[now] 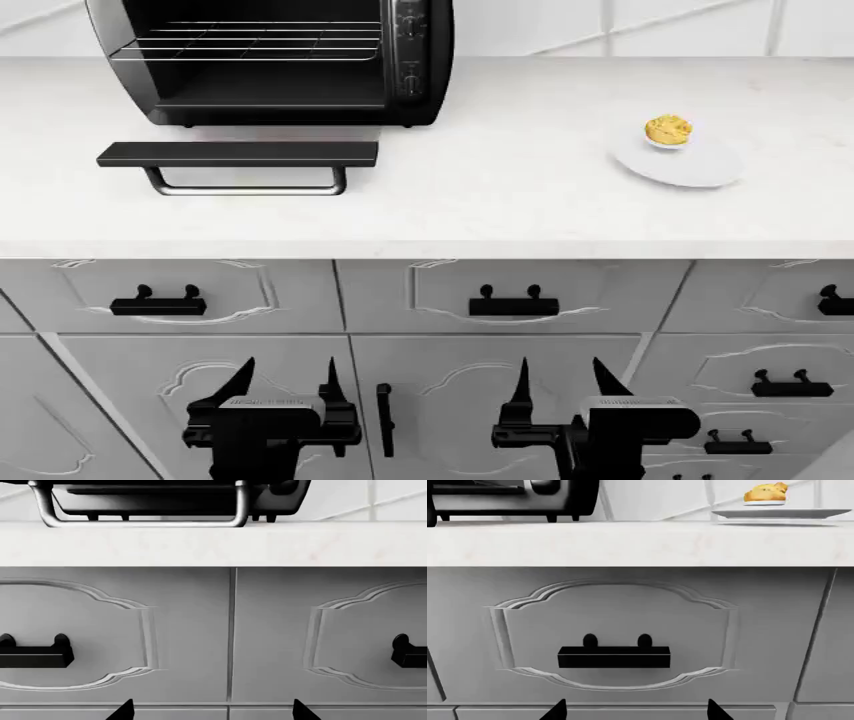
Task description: Place the scone on the rack of the toaster oven.
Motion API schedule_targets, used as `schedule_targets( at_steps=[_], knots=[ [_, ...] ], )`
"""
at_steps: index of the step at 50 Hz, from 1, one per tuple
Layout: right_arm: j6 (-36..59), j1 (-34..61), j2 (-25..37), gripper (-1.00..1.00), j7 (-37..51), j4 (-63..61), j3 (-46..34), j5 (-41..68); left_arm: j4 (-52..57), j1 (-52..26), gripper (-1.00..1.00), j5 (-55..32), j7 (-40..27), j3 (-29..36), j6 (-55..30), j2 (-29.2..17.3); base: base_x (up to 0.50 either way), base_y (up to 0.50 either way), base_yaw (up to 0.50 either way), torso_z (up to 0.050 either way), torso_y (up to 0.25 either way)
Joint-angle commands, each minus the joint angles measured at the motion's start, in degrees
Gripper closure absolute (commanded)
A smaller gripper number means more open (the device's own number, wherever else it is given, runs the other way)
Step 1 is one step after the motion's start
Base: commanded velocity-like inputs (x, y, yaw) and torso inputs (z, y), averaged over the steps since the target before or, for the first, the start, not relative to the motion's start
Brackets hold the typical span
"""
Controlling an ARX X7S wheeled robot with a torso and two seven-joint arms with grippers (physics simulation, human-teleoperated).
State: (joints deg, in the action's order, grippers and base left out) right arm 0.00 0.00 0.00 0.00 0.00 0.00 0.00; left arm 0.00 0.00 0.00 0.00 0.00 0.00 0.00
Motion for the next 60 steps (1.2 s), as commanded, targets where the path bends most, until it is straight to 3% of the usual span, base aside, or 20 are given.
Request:
schedule_targets(
  at_steps=[1, 13, 31, 39, 42, 44, 48, 60],
  knots=[
    [-0.52, -0.19, 0.99, -1.0, 1.59, -0.14, -1.31, -0.12, -0.23, -0.2, -1.0, -0.87, -1.23, 1.29, 0.09, -0.76, 0.0, 0.0, 0.0, 0.0, 0.0],
    [0.46, -0.74, 2.94, -1.0, 4.24, -1.36, -3.13, 1.39, -1.15, 1.1, -1.0, -4.3, -3.0, 1.47, 3.24, -3.37, 0.0, 0.0, 0.0, 0.0, 0.0],
    [1.52, -0.57, 4.43, -1.0, 6.37, -1.75, -4.7, 2.54, -0.91, 2.13, -1.0, -6.13, -3.69, 2.62, 4.23, -5.73, 0.0, 0.0, 0.0, 0.05, 0.0],
    [1.55, -0.35, 4.94, -1.0, 6.85, -1.63, -5.18, 3.3, -9.61, 1.78, -1.0, -6.08, -2.99, 3.15, 12.4, -5.95, 0.0, 0.0, 0.0, 0.05, 0.0],
    [1.5, -0.33, 5.12, -1.0, 7.08, -1.62, -5.37, 3.45, -8.55, 1.89, -1.0, -6.17, -3.24, 3.45, 11.38, -6.2, 0.0, 0.0, 0.0, 0.05, 0.0],
    [1.51, -0.33, 5.17, -1.0, 7.21, -1.65, -5.45, 3.69, -2.88, 1.56, -1.0, -5.91, -4.46, 4.12, 5.36, -6.11, 0.0, 0.0, 0.0, 0.05, 0.0],
    [1.4, -0.34, 5.46, -1.0, 7.63, -1.6, -5.81, 3.81, -1.48, -0.96, -1.0, -4.49, -6.39, 5.99, 1.27, -4.63, 0.0, 0.0, 0.0, 0.05, 0.0],
    [1.19, -0.34, 6.13, -1.0, 8.51, -1.49, -6.65, 4.57, -2.25, -0.6, -1.0, -6.72, -7.0, 5.98, 1.08, -5.3, 0.0, 0.0, 0.0, 0.017, 0.0]
  ],
)
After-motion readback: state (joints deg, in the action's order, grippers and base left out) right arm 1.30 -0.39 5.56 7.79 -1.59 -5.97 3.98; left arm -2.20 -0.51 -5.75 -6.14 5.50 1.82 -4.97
